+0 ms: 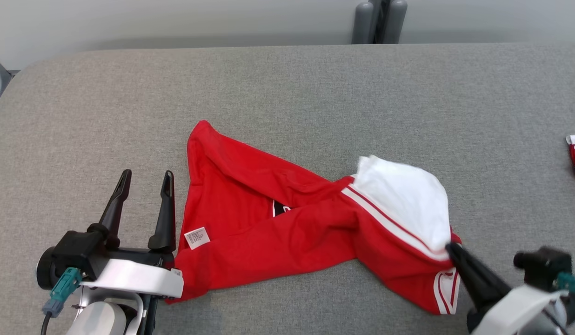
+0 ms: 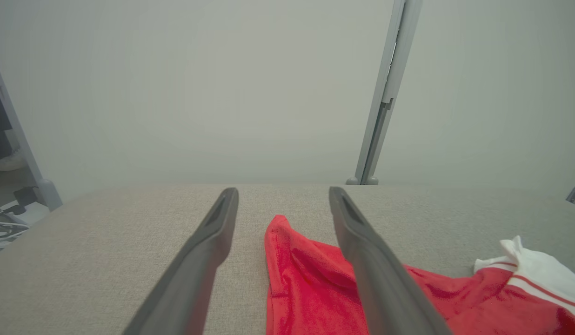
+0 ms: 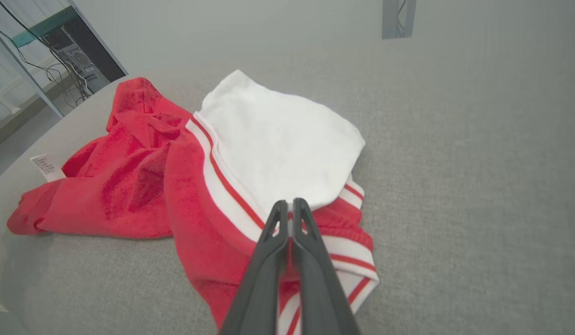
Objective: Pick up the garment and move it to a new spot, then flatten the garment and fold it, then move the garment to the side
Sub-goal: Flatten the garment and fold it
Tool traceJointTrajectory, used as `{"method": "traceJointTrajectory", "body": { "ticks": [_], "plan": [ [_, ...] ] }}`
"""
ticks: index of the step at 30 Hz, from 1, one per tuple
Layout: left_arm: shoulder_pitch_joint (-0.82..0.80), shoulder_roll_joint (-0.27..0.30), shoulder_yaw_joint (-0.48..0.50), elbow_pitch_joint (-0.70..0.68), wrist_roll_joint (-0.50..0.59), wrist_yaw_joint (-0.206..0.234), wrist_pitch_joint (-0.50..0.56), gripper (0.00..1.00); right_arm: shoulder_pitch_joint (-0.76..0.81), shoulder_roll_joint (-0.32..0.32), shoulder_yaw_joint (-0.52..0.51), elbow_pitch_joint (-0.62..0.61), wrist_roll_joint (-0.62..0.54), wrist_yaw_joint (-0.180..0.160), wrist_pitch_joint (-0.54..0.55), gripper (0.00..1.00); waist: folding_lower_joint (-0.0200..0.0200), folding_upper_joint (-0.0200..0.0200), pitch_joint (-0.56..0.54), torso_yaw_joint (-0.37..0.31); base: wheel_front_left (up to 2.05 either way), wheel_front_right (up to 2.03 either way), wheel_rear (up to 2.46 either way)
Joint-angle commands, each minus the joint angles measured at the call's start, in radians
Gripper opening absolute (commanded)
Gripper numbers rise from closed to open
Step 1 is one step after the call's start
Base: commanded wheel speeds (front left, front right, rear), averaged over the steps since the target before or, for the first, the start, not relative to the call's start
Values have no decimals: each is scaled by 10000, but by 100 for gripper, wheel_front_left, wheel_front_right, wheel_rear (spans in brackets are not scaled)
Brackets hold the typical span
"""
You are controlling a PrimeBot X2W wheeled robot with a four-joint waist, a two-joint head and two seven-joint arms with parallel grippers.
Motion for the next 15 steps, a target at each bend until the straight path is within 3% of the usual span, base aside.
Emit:
{"method": "traceJointTrajectory", "body": {
  "ticks": [1, 5, 10, 11, 13, 15],
  "plan": [
    [58, 75, 26, -9, -50, 30, 2, 100, 332, 125, -159, 110, 48, -4, 71, 0, 0, 0, -23, 11, 0, 0, 0],
    [98, 140, 40, 6, -74, 61, 35, 100, 1193, 522, -477, 538, -5, -4, 97, 0, 0, 0, -117, 6, 0, 0, 0],
    [132, 230, 87, -41, -69, 114, 95, 100, 1163, 762, -360, 1280, 84, -4, -16, 0, 0, 0, -194, -45, 0, 0, 0],
    [141, 243, 92, -43, -74, 124, 108, 100, 1044, 792, -336, 1403, 101, -4, -89, 23, 0, 0, -214, -49, 0, 0, 0],
    [234, 285, 125, -62, -98, 167, 114, 100, 810, 859, -353, 1593, 52, -4, -362, 100, 0, 0, -305, -60, 0, 0, 0],
    [297, 299, 151, -84, -99, 213, 100, 100, 730, 825, -475, 1606, -60, -4, -531, 100, 0, 0, -388, -74, 0, 0, 0]
  ]
}}
